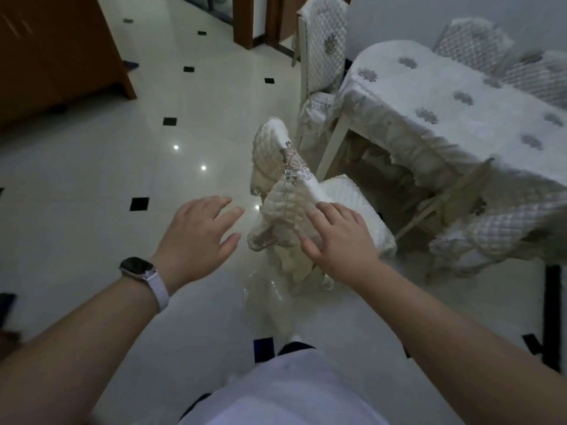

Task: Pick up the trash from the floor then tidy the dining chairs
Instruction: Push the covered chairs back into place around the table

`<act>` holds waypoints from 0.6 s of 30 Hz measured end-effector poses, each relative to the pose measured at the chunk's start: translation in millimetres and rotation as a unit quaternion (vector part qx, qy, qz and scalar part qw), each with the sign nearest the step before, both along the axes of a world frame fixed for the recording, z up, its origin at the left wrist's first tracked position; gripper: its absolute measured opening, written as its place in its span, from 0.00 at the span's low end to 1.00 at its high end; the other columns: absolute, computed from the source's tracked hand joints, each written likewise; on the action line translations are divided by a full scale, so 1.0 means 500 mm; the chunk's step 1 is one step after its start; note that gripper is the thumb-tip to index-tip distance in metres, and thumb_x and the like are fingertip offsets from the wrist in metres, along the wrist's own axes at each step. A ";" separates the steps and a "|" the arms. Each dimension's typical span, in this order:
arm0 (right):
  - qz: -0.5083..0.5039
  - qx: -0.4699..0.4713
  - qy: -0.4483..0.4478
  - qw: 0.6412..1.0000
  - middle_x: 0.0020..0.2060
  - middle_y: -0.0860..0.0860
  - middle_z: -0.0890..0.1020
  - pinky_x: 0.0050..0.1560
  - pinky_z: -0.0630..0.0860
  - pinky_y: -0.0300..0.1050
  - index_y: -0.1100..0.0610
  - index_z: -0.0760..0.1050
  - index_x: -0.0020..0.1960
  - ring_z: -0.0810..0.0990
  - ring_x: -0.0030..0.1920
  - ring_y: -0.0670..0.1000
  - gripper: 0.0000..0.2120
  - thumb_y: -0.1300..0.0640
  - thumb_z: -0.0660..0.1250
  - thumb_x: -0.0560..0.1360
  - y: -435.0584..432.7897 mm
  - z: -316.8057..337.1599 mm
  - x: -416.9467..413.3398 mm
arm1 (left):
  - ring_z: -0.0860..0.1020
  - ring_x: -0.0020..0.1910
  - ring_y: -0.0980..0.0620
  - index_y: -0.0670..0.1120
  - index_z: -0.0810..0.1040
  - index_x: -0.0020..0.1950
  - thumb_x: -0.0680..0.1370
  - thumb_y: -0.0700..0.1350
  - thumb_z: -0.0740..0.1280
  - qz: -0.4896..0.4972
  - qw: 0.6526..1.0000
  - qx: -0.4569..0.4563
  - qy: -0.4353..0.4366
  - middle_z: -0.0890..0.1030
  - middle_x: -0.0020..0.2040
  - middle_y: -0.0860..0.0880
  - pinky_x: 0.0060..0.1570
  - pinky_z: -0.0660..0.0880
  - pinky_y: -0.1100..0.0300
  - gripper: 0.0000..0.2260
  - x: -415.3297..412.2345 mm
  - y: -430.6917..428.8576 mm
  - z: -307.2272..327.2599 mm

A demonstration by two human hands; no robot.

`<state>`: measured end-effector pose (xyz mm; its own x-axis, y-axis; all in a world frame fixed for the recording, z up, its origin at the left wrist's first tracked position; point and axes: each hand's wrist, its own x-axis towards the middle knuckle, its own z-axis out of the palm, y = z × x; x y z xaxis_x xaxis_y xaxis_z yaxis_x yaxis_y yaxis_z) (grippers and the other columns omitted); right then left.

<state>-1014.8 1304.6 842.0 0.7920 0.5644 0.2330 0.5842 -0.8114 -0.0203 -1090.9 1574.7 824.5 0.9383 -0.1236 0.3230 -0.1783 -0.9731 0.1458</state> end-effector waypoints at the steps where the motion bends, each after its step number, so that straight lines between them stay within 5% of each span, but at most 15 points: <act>1: 0.003 0.001 -0.004 1.000 0.60 0.53 0.79 0.58 0.72 0.54 0.54 0.77 0.61 0.76 0.60 0.57 0.22 0.41 0.61 0.75 0.010 -0.004 0.007 | 0.78 0.58 0.38 0.44 0.79 0.64 0.76 0.54 0.62 0.003 1.000 -0.003 0.003 0.79 0.61 0.40 0.57 0.72 0.44 0.21 0.004 0.008 -0.004; 18: -0.096 0.044 0.032 0.994 0.60 0.52 0.78 0.55 0.71 0.52 0.55 0.75 0.63 0.76 0.59 0.56 0.23 0.43 0.63 0.73 0.134 -0.090 0.241 | 0.76 0.61 0.41 0.45 0.78 0.64 0.77 0.55 0.60 -0.107 0.992 0.025 0.069 0.79 0.62 0.42 0.59 0.72 0.46 0.21 0.376 0.070 -0.027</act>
